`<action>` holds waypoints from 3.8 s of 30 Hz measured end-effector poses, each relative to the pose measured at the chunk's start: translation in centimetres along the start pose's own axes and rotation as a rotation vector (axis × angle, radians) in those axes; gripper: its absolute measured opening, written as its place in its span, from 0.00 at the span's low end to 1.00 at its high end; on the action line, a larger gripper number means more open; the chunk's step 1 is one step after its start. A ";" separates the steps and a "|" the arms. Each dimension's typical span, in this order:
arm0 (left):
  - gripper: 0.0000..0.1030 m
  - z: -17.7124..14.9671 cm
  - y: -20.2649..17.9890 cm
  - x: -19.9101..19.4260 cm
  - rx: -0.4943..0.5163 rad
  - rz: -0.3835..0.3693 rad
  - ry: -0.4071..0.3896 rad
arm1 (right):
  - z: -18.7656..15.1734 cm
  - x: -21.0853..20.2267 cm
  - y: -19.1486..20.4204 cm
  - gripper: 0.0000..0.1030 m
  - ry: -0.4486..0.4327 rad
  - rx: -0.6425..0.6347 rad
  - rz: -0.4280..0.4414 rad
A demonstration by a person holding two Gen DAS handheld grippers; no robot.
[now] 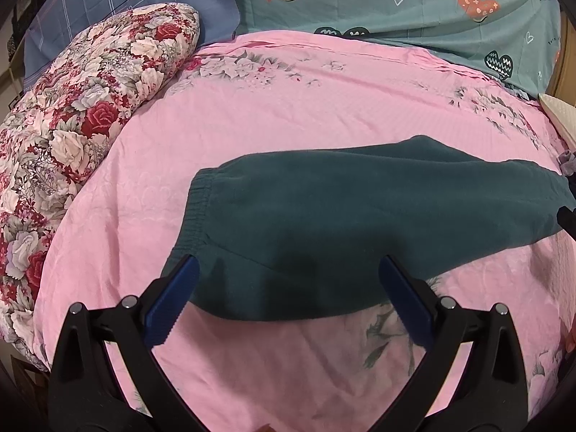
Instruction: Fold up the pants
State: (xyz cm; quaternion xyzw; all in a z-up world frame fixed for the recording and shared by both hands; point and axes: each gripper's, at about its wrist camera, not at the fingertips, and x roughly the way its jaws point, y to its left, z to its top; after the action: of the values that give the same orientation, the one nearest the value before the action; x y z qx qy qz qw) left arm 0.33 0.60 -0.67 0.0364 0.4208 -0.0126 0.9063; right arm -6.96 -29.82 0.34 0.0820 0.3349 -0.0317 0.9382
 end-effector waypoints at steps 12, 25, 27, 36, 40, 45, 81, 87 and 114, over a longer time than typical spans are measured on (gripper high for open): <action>0.98 0.0 0.0 0.0 0.000 0.001 0.000 | 0.1 0.0 -0.1 0.99 0.004 0.008 -0.003; 0.98 -0.2 0.0 0.0 -0.005 -0.001 -0.001 | 0.2 0.1 -0.1 0.99 0.006 0.007 -0.010; 0.98 -0.3 0.1 0.0 -0.009 -0.003 -0.003 | 0.2 0.0 -0.1 0.99 0.007 0.009 -0.011; 0.98 -2.9 4.4 -1.9 -0.011 -0.031 0.038 | -0.2 -1.5 -2.5 0.99 0.193 0.068 0.110; 0.98 -4.7 5.5 -1.5 0.004 -0.055 0.080 | -1.7 -0.5 -1.9 0.70 0.254 0.036 0.143; 0.88 -5.0 5.7 -0.6 0.016 -0.032 0.087 | -1.9 1.7 0.7 0.63 0.280 -0.015 0.179; 0.82 -0.4 5.3 -0.6 -0.067 -0.140 -0.014 | 2.8 1.6 -0.7 0.00 0.177 0.093 0.335; 0.28 -0.1 5.4 0.8 -0.084 -0.180 0.052 | 3.3 0.9 -0.7 0.00 0.156 0.089 0.340; 0.01 -1.8 0.7 0.3 0.257 -0.100 0.050 | 3.7 0.3 -1.4 0.00 0.155 0.096 0.355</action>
State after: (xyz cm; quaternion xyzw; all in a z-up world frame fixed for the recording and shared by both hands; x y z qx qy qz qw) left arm -0.81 1.40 -2.07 0.1314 0.4394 -0.1109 0.8817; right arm -4.61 -31.84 2.76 0.1865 0.3844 0.1248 0.8955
